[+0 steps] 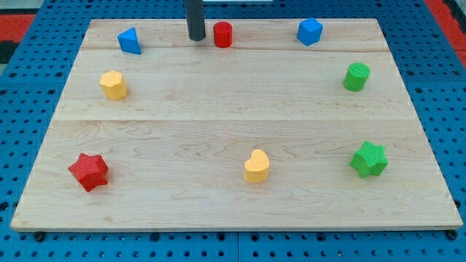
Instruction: Push the red circle towrads down side
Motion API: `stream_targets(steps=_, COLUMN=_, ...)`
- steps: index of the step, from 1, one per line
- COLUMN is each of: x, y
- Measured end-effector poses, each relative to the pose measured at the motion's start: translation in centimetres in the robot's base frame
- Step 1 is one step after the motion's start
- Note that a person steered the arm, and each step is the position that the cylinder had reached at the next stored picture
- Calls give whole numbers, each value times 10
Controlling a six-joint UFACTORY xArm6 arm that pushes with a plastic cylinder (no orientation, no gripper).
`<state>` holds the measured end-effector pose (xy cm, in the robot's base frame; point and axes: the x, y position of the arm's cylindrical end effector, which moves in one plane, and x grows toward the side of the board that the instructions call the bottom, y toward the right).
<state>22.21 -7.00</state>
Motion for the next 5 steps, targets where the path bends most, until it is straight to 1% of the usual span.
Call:
stream_targets(steps=1, x=-21, y=5)
stream_targets(steps=2, x=-2, y=52)
stream_targets(steps=3, x=30, y=84)
stream_targets(steps=4, x=60, y=84)
stream_targets(steps=5, x=74, y=69)
